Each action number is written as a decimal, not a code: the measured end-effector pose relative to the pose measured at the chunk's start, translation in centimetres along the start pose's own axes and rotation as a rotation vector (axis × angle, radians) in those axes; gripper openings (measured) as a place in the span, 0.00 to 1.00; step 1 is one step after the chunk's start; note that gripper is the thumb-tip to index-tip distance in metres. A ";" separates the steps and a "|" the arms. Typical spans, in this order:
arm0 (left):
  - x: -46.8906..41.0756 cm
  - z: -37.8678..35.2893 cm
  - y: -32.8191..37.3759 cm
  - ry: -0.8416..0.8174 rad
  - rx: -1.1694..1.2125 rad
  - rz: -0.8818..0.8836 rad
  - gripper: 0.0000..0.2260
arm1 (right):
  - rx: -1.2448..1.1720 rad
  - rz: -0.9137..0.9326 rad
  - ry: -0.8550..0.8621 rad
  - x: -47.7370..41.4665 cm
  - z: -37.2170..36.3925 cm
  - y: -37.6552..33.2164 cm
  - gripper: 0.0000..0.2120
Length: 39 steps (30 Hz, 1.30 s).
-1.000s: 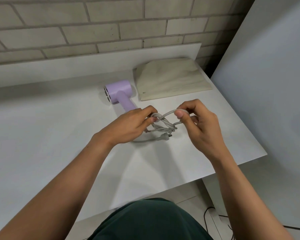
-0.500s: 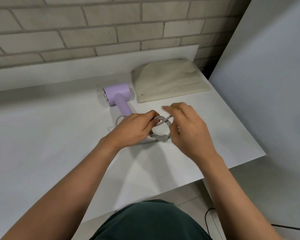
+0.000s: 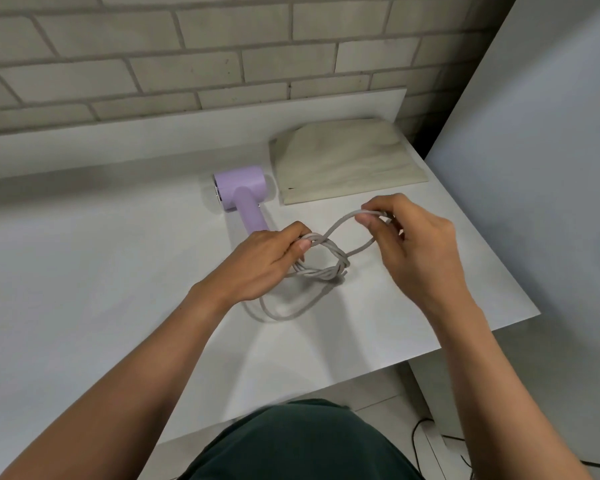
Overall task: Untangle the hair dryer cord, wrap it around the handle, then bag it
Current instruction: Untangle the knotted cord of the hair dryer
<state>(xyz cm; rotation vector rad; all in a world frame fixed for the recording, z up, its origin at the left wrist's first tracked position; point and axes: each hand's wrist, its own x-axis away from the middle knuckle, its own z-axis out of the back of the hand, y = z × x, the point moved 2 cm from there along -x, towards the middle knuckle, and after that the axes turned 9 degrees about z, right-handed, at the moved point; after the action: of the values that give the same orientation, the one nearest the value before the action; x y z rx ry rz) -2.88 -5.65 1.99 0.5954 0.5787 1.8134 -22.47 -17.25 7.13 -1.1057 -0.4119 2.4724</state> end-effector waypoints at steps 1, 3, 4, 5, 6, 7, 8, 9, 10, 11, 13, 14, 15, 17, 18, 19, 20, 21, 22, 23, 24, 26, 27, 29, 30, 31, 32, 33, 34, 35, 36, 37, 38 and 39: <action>0.0 -0.1 -0.1 -0.008 0.008 0.001 0.13 | 0.003 -0.026 -0.002 -0.1 0.1 0.0 0.07; 0.0 -0.4 0.1 -0.019 -0.001 -0.008 0.12 | -0.036 -0.101 0.000 -0.1 -0.1 0.3 0.08; -0.2 -0.4 0.3 -0.019 -0.009 -0.011 0.12 | -0.068 -0.161 0.005 -0.2 -0.4 0.6 0.08; -0.3 -0.5 0.4 -0.021 -0.020 -0.011 0.13 | -0.082 -0.223 -0.002 -0.1 -0.7 1.0 0.08; -0.4 -0.5 0.4 -0.029 -0.040 -0.011 0.13 | -0.062 -0.262 -0.015 0.1 -0.9 1.5 0.08; -0.5 -0.7 0.4 -0.039 -0.067 -0.008 0.12 | -0.006 -0.269 -0.023 0.3 -1.1 1.9 0.09; -0.5 -0.8 0.3 -0.049 -0.097 -0.001 0.11 | 0.075 -0.240 -0.025 0.5 -1.3 2.1 0.08; -0.6 -0.9 0.2 -0.054 -0.118 0.006 0.10 | 0.144 -0.187 -0.023 0.7 -1.5 1.9 0.08; -0.6 -1.1 0.1 -0.052 -0.132 0.012 0.11 | 0.175 -0.125 -0.026 0.8 -1.8 1.5 0.10; -0.6 -1.1 0.2 -0.046 -0.136 0.018 0.11 | 0.176 -0.042 -0.051 0.9 -2.2 0.8 0.14; -0.7 -1.0 0.5 -0.030 -0.119 0.028 0.12 | 0.218 0.170 -0.167 1.5 -3.1 -0.6 0.21; -0.7 -0.9 0.6 -0.024 -0.111 0.028 0.11 | 0.267 0.252 -0.231 1.8 -3.5 -0.9 0.20; -0.7 -0.8 0.7 -0.020 -0.112 0.020 0.12 | 0.306 0.286 -0.277 2.0 -3.9 -0.9 0.18; -0.6 -0.6 0.8 -0.023 -0.128 0.000 0.12 | 0.324 0.257 -0.295 1.8 -4.1 -0.2 0.11; -0.6 -0.5 0.7 -0.027 -0.131 -0.007 0.12 | 0.320 0.250 -0.289 1.7 -4.1 0.1 0.08; -0.5 -0.5 0.6 -0.034 -0.128 -0.011 0.13 | 0.309 0.251 -0.276 1.6 -4.0 0.3 0.06; -0.5 -0.4 0.5 -0.040 -0.117 -0.012 0.13 | 0.281 0.245 -0.255 1.5 -3.8 0.4 0.05; -0.5 -0.4 0.3 -0.042 -0.100 -0.013 0.12 | 0.219 0.210 -0.221 1.3 -3.4 0.3 0.05; -0.5 -0.3 0.2 -0.039 -0.085 -0.015 0.12 | 0.135 0.154 -0.172 1.0 -2.9 0.2 0.05; -0.5 -0.2 0.0 -0.035 -0.072 -0.020 0.12 | 0.050 0.101 -0.106 0.6 -2.3 0.2 0.05; -0.5 -0.2 -0.1 -0.035 -0.064 -0.023 0.11 | -0.012 0.053 -0.030 0.3 -1.6 0.2 0.04; -0.4 -0.4 -0.5 -0.039 -0.047 -0.025 0.12 | -0.086 -0.033 0.057 -0.4 -0.7 0.4 0.04; -0.3 -0.5 -0.6 -0.037 -0.045 -0.026 0.12 | -0.110 -0.071 0.060 -0.6 -0.5 0.6 0.05; -0.4 -0.7 -0.6 -0.033 -0.061 -0.025 0.13 | -0.130 -0.132 0.034 -0.6 -0.6 1.2 0.06; -0.4 -0.8 -0.5 -0.032 -0.069 -0.023 0.13 | -0.127 -0.158 0.021 -0.5 -0.8 1.5 0.06; -0.5 -0.8 -0.5 -0.032 -0.075 -0.021 0.12 | -0.111 -0.178 0.011 -0.4 -1.0 1.8 0.07; -0.6 -0.9 -0.5 -0.035 -0.082 -0.016 0.12 | -0.073 -0.187 0.005 -0.2 -1.1 2.1 0.08; -0.6 -1.0 -0.5 -0.038 -0.089 -0.014 0.11 | -0.010 -0.172 0.002 -0.1 -1.0 2.3 0.09; -0.7 -1.0 -0.5 -0.038 -0.096 -0.008 0.11 | 0.061 -0.134 -0.005 0.0 -1.0 2.2 0.10; -0.8 -1.1 -0.5 -0.036 -0.098 -0.003 0.10 | 0.117 -0.076 -0.027 0.2 -1.1 1.9 0.14; -0.8 -1.2 -0.5 -0.034 -0.093 0.006 0.10 | 0.146 -0.011 -0.070 0.2 -1.3 1.5 0.18; -0.9 -1.2 -0.4 -0.034 -0.085 0.012 0.10 | 0.157 0.055 -0.131 0.3 -1.5 0.8 0.23; -1.0 -1.1 -0.3 -0.037 -0.078 0.019 0.11 | 0.175 0.124 -0.191 0.3 -1.9 -0.1 0.27; -1.1 -1.1 -0.2 -0.041 -0.069 0.023 0.11 | 0.209 0.191 -0.235 0.4 -2.2 -0.9 0.31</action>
<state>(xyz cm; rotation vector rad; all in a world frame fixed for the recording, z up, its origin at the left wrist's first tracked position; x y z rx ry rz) -3.12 -6.72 0.92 0.5933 0.4810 1.8307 -20.80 -16.09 5.84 -0.8078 -0.1123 2.7503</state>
